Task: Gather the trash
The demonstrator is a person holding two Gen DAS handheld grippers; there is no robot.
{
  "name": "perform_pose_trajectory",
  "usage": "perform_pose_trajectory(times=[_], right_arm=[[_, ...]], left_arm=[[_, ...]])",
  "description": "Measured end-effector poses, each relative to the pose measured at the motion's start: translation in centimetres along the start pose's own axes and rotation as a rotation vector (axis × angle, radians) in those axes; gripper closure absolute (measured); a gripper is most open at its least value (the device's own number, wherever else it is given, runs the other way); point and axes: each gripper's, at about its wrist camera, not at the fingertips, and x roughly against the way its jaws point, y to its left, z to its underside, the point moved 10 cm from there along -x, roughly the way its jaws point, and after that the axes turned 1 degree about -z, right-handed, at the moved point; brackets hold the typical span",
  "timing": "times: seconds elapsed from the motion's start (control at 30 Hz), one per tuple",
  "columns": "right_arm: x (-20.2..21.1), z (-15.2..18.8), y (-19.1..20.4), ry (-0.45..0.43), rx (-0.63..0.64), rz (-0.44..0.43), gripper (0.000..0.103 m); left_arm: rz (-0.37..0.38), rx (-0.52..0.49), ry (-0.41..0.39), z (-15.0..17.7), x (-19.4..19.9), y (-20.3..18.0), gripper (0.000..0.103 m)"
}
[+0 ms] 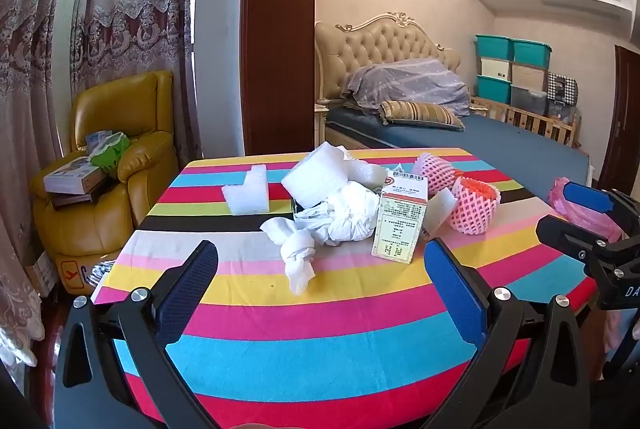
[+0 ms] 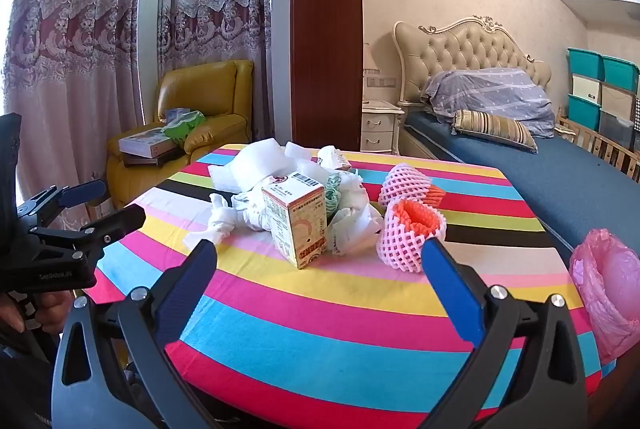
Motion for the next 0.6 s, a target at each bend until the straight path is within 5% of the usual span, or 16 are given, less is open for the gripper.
perform_pose_trajectory(times=[0.6], right_arm=[[0.07, 0.06, -0.18, 0.006, -0.007, 0.004, 0.004]], left_arm=[[0.003, 0.006, 0.001, 0.03, 0.06, -0.03, 0.006]])
